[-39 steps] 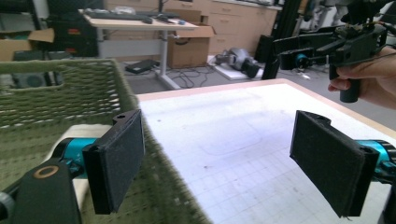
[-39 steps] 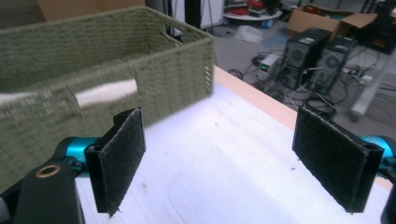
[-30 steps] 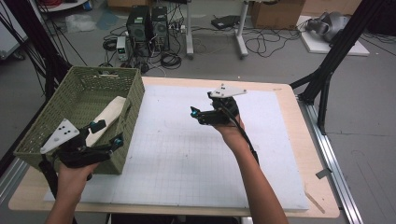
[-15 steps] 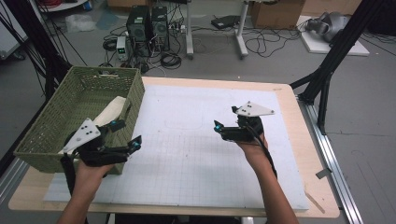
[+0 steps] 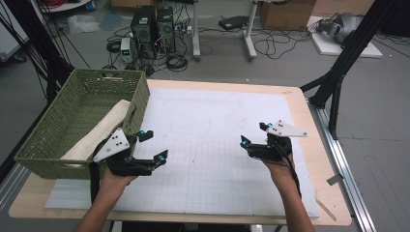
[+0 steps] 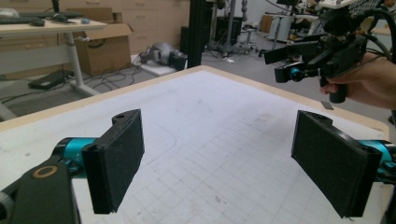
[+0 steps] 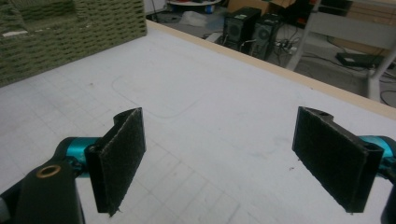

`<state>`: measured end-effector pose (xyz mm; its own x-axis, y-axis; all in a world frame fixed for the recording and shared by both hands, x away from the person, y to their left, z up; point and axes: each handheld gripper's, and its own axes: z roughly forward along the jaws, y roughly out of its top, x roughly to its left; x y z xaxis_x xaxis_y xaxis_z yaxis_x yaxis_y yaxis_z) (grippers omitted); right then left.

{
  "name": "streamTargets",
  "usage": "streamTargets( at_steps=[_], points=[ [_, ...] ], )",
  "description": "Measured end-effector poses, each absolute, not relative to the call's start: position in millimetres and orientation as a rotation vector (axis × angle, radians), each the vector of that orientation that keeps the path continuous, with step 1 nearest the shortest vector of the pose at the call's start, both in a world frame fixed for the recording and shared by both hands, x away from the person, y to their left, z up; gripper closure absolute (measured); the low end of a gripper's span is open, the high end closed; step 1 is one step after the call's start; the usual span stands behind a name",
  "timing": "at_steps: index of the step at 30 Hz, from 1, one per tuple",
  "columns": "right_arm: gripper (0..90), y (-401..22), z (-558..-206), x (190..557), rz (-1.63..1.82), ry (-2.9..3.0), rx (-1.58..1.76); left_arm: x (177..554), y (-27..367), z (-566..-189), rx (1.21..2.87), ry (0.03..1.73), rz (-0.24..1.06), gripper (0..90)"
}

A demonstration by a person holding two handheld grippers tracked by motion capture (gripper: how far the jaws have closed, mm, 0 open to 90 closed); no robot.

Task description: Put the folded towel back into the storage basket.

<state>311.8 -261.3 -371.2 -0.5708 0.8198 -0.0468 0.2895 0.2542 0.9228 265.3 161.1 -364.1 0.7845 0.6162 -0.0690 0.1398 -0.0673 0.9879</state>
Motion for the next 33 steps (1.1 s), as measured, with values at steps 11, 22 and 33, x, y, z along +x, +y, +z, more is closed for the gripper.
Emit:
streamTargets(
  at_steps=[11,22,33],
  points=[
    [15.9,-283.5,-392.1,293.7,1.281,1.953,1.053,273.8,143.8,-390.1,1.649,0.618,0.413,17.5],
    [16.0,-296.9,-403.2,283.4,1.236,1.934,1.054,280.8,133.9,-411.8,1.649,0.614,0.427,17.4],
    [15.9,-305.8,-410.0,278.6,1.213,1.929,1.093,287.2,130.6,-416.4,1.649,0.636,0.419,17.5]
  ],
)
